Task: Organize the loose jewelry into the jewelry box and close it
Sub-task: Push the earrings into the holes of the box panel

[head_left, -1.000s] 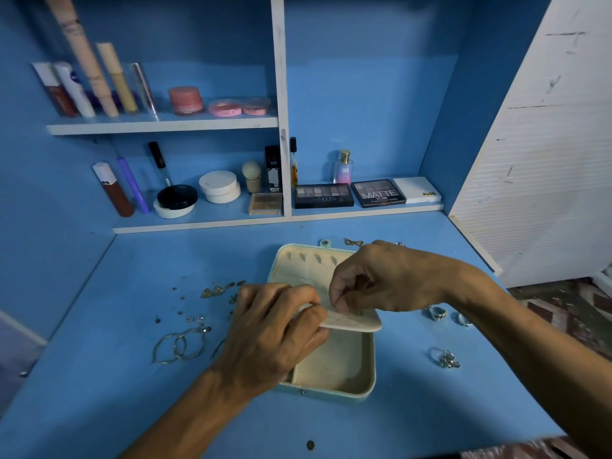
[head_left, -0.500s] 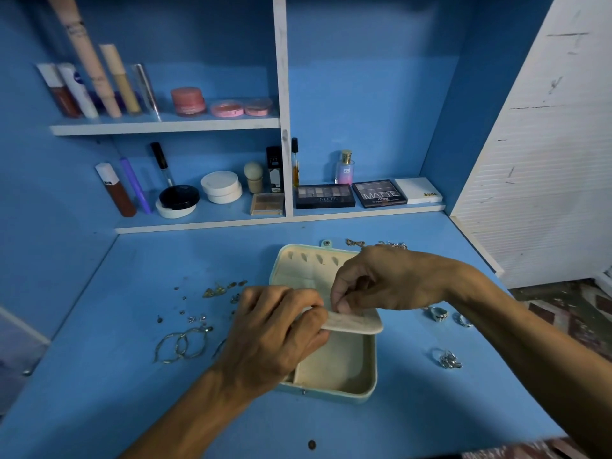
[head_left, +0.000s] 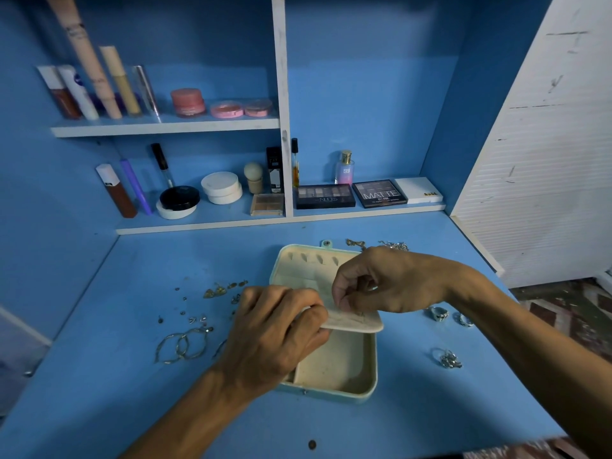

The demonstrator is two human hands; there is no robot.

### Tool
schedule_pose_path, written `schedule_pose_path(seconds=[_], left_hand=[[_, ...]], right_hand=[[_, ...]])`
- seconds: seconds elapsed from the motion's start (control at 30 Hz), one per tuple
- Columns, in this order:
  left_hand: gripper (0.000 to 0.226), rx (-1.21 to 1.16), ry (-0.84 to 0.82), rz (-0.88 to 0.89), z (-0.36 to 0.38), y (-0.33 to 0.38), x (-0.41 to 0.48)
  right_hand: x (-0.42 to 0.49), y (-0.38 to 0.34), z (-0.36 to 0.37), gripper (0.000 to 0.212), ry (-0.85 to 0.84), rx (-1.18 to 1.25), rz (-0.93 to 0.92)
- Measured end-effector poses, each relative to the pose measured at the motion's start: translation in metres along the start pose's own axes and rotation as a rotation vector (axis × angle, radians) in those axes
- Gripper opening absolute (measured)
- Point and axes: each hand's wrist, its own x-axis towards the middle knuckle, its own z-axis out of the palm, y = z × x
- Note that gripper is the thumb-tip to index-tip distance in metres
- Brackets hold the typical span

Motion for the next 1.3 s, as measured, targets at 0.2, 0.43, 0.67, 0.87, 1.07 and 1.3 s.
schedule_pose_path(seconds=[0.2, 0.43, 0.67, 0.87, 1.07, 1.3], left_hand=[[0.023, -0.003, -0.006, 0.011, 0.002, -0.001, -0.002], [0.023, -0.001, 0.014, 0.003, 0.001, 0.000, -0.002], [0.023, -0.025, -0.011, 0.013, -0.001, -0.001, 0.002], [0.025, -0.019, -0.017, 0.003, 0.000, -0.003, 0.004], [0.026, -0.014, -0.017, 0.001, 0.000, -0.003, 0.005], [0.026, -0.022, -0.027, 0.001, 0.001, -0.004, 0.002]], right_hand=[[0.002, -0.007, 0.004, 0.019, -0.011, -0.146, 0.015], [0.000, -0.001, 0.003, 0.017, -0.010, -0.044, -0.012], [0.022, 0.028, 0.000, 0.012, 0.184, 0.161, 0.031], [0.071, 0.045, 0.009, 0.009, 0.447, -0.140, 0.101], [0.096, 0.047, 0.013, 0.010, 0.484, -0.245, 0.162], [0.100, 0.042, 0.010, 0.011, 0.444, -0.321, 0.142]])
